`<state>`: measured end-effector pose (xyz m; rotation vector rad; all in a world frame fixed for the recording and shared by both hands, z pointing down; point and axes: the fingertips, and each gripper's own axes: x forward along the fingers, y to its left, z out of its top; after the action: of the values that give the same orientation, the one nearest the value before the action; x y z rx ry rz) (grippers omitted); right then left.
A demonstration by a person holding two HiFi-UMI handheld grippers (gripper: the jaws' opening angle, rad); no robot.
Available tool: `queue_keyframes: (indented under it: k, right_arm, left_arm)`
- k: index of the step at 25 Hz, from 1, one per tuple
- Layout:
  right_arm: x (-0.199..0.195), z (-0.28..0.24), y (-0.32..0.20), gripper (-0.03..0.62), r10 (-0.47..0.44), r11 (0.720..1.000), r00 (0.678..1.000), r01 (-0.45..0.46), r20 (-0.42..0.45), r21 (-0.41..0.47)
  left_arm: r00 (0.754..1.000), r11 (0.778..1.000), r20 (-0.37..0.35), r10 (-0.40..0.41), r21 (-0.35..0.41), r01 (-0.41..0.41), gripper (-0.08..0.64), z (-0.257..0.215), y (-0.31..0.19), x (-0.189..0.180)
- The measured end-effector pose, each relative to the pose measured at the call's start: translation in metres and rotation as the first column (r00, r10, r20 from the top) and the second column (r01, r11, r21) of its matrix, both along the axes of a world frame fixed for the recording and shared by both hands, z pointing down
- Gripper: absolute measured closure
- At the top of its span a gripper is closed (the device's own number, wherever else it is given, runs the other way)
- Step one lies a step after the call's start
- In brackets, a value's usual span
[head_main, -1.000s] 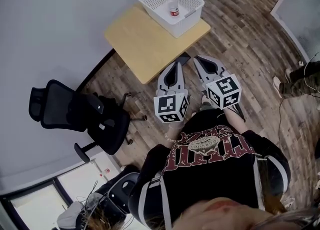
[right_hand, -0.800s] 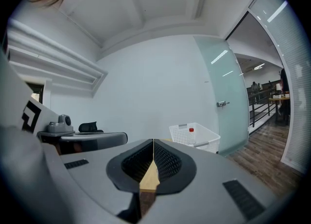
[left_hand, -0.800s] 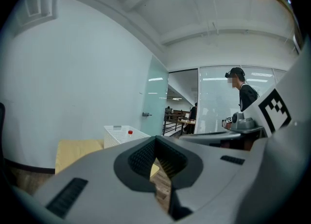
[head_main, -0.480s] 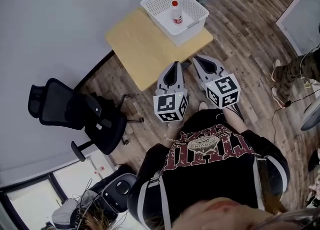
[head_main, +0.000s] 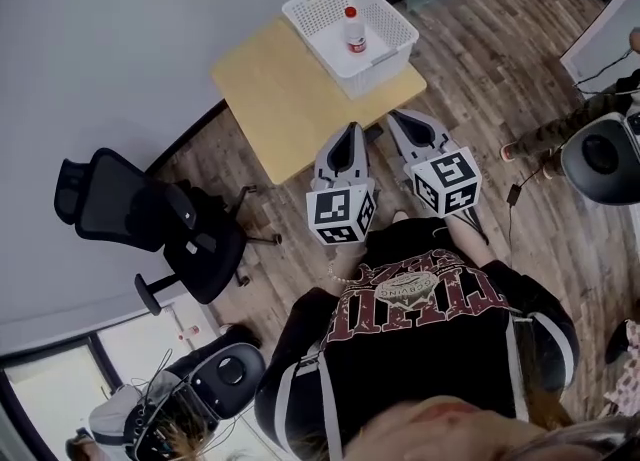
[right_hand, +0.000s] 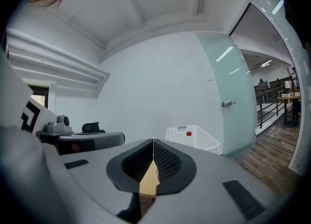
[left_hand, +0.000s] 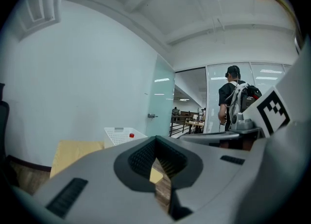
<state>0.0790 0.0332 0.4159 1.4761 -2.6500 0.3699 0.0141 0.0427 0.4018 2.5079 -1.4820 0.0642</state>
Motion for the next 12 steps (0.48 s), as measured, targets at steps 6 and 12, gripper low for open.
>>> queue_keyframes:
  k: [6, 12]
  right_arm:
    - [0.005, 0.0, -0.007, 0.574, -0.007, 1.0, 1.0, 0.007, 0.004, 0.004]
    - [0.01, 0.001, -0.02, 0.574, 0.008, 1.0, 1.0, -0.008, 0.008, 0.0]
  left_arm:
    - [1.0, 1.0, 0.005, -0.012, 0.001, 0.012, 0.512, -0.001, -0.007, 0.003]
    - [1.0, 1.0, 0.003, 0.007, -0.001, -0.007, 0.512, 0.0, -0.022, 0.009]
